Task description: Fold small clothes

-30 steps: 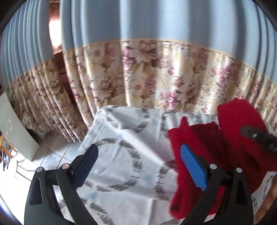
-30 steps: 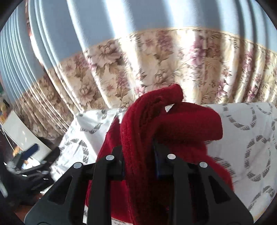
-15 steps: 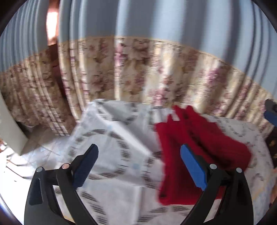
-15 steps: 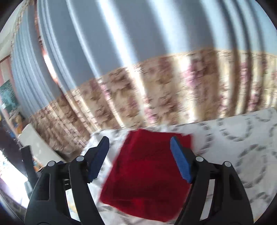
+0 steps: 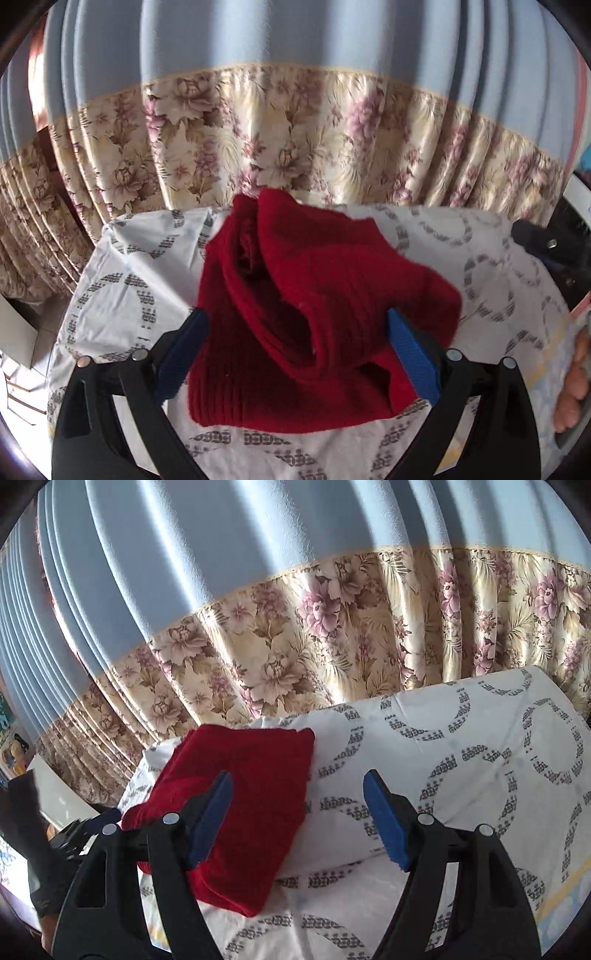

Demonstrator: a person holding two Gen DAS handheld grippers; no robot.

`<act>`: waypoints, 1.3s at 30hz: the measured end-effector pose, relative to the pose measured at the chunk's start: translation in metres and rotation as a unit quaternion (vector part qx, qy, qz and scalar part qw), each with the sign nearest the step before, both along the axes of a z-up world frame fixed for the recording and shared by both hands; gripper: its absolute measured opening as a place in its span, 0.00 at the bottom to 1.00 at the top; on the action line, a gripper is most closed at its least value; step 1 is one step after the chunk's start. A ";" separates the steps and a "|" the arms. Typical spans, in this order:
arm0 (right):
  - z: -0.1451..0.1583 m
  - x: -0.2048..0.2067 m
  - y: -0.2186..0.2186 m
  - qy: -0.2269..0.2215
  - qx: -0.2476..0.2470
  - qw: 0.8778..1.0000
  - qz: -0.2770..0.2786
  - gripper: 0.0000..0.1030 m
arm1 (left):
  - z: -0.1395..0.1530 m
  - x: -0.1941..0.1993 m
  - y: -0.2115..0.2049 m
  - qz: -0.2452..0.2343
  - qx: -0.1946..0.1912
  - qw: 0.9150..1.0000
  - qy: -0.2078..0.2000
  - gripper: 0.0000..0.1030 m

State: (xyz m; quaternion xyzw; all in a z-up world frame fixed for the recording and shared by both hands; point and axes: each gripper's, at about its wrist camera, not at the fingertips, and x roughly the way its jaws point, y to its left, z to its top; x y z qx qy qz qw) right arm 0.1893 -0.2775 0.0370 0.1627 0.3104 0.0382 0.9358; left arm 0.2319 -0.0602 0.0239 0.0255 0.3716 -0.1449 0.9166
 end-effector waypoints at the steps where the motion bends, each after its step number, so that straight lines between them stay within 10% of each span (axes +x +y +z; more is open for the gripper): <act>1: -0.002 -0.001 0.002 0.001 -0.006 1.000 0.003 0.72 | -0.006 0.002 0.000 -0.010 -0.004 1.000 0.008 0.38; 2: -0.004 -0.003 0.006 0.002 -0.015 1.000 0.010 0.72 | -0.010 0.004 0.003 -0.017 -0.011 0.999 0.026 0.16; 14: -0.047 0.004 0.072 0.044 -0.060 0.993 0.090 0.72 | -0.034 -0.010 0.057 -0.093 0.153 0.983 0.031 0.13; 21: -0.072 0.011 0.088 0.070 -0.075 0.989 0.106 0.72 | -0.085 -0.010 0.085 -0.056 0.119 0.990 0.046 0.14; 24: -0.070 0.011 0.083 0.067 -0.073 0.990 0.104 0.72 | -0.085 -0.012 0.083 -0.045 0.130 0.990 0.030 0.25; 26: -0.066 0.010 0.076 0.061 -0.068 0.991 0.098 0.73 | -0.080 -0.013 0.082 -0.031 0.146 0.989 0.016 0.77; 27: -0.064 0.010 0.072 0.058 -0.067 0.992 0.095 0.74 | -0.074 -0.016 0.084 -0.017 0.155 0.988 0.002 0.86; 39: -0.044 0.051 0.051 0.034 -0.072 0.995 0.062 0.83 | 0.008 0.036 0.095 0.014 0.060 0.998 -0.025 0.90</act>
